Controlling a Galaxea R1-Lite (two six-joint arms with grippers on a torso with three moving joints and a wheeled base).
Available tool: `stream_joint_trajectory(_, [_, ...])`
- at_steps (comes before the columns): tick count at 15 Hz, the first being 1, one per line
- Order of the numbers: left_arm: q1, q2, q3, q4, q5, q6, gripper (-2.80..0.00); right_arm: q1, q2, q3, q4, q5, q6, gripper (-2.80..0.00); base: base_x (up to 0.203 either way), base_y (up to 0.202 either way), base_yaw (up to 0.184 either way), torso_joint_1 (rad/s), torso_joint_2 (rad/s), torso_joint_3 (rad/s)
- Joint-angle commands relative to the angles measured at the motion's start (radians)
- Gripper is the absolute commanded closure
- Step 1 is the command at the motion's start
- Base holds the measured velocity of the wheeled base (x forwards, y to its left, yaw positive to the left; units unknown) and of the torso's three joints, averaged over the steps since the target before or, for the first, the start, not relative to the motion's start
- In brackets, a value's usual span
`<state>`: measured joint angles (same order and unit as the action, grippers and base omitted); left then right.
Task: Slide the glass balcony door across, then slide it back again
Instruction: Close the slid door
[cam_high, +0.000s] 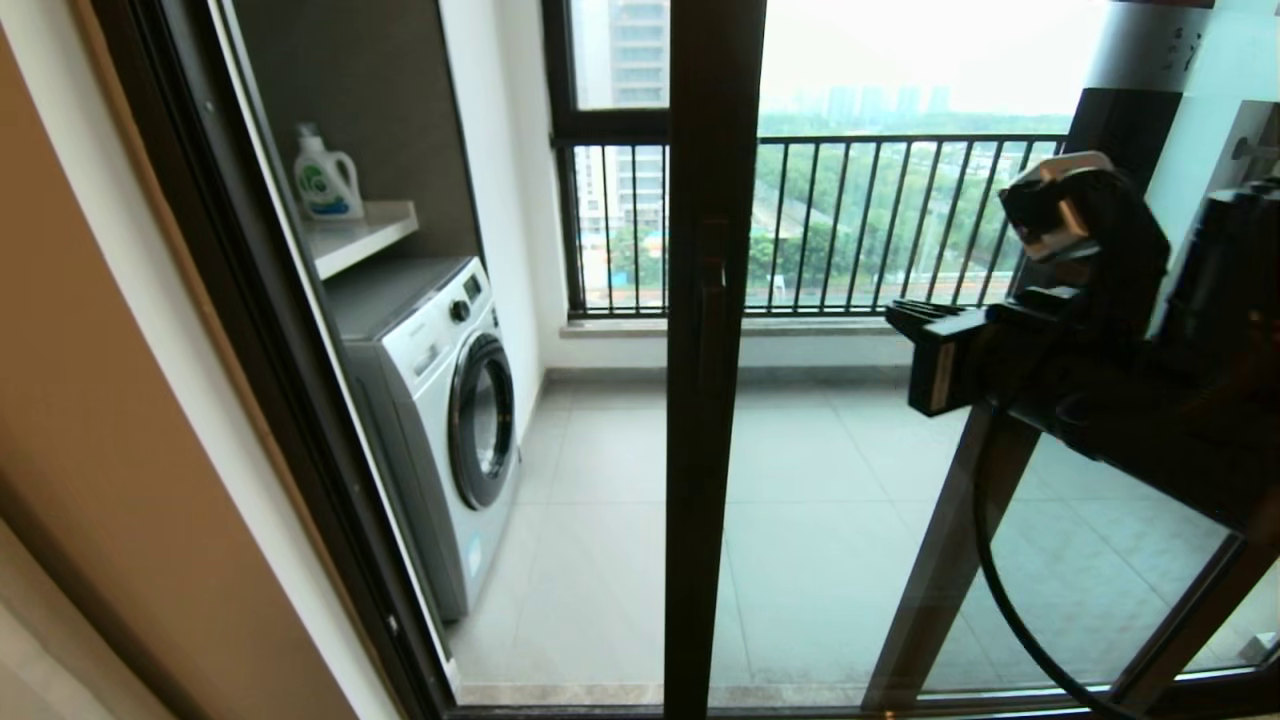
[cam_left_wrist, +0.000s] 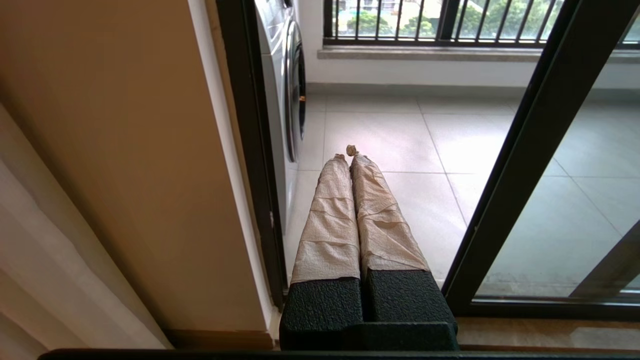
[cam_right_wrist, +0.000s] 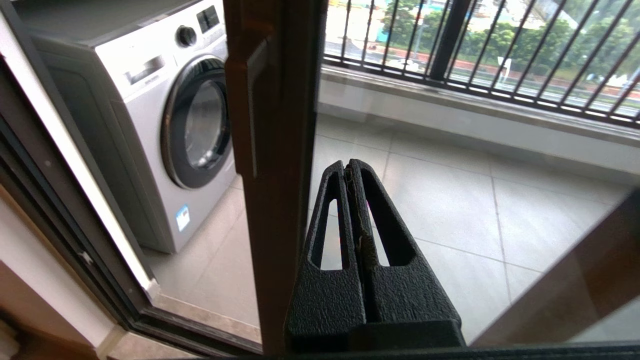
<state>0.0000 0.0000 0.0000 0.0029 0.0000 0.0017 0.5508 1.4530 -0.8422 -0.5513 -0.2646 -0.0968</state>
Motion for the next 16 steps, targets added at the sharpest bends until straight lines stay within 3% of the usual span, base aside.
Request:
stream_joint_trajectory(1, [0.0, 0.002, 0.0, 0.0, 0.0, 0.0, 0.0, 0.006, -0.158, 0.143, -0.005, -0.022, -0.007, 0.0, 0.0, 0.0, 0.0, 0.0, 0.0, 0.0])
stream_joint_trajectory(4, [0.0, 0.002, 0.0, 0.0, 0.0, 0.0, 0.0, 0.014, -0.399, 0.349, 0.0, -0.08, -0.019, 0.0, 0.0, 0.0, 0.0, 0.0, 0.0, 0.0])
stream_joint_trajectory(7, [0.0, 0.002, 0.0, 0.0, 0.0, 0.0, 0.0, 0.001, -0.617, 0.422, 0.071, -0.166, -0.093, 0.0, 0.0, 0.0, 0.0, 0.0, 0.0, 0.0])
stream_joint_trajectory(12, [0.0, 0.002, 0.0, 0.0, 0.0, 0.0, 0.0, -0.235, -0.757, 0.458, 0.131, -0.213, -0.176, 0.0, 0.0, 0.0, 0.0, 0.0, 0.0, 0.0])
stream_joint_trajectory(16, [0.0, 0.002, 0.0, 0.0, 0.0, 0.0, 0.0, -0.259, -0.919, 0.502, 0.143, -0.208, -0.181, 0.0, 0.0, 0.0, 0.0, 0.0, 0.0, 0.0])
